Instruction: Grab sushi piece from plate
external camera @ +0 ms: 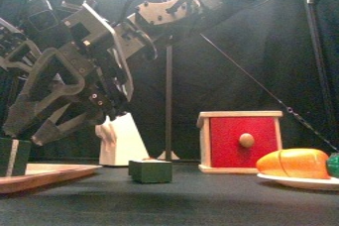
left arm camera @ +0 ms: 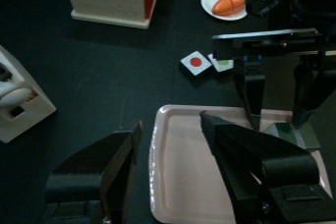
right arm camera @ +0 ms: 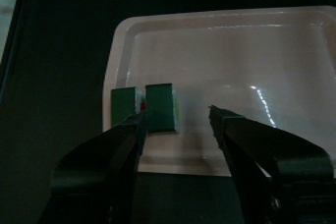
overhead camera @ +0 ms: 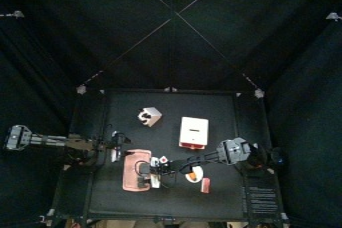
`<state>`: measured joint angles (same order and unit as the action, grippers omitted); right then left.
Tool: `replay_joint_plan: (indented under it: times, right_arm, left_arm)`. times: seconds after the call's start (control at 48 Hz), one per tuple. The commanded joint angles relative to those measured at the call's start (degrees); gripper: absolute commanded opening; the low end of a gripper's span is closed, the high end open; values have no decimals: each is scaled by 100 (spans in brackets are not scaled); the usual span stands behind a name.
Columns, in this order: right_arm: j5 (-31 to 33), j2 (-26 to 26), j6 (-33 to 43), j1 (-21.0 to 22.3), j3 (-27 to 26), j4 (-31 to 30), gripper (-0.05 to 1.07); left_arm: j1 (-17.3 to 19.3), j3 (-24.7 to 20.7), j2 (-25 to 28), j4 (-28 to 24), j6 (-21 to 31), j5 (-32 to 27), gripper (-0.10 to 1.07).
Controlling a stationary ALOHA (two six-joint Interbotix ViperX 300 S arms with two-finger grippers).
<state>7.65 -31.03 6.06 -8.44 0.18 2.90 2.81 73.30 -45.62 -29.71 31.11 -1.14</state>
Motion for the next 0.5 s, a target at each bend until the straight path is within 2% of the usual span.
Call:
replay_joint_plan:
  times: [0.0, 0.479]
  right_arm:
    - [-18, 123, -18, 0, -149, 0, 87]
    - [-9, -26, -9, 0, -272, 9, 87]
  left_arm:
    - [-9, -70, 18, 9, -9, 35, 87]
    - [-9, -70, 18, 0, -9, 35, 87]
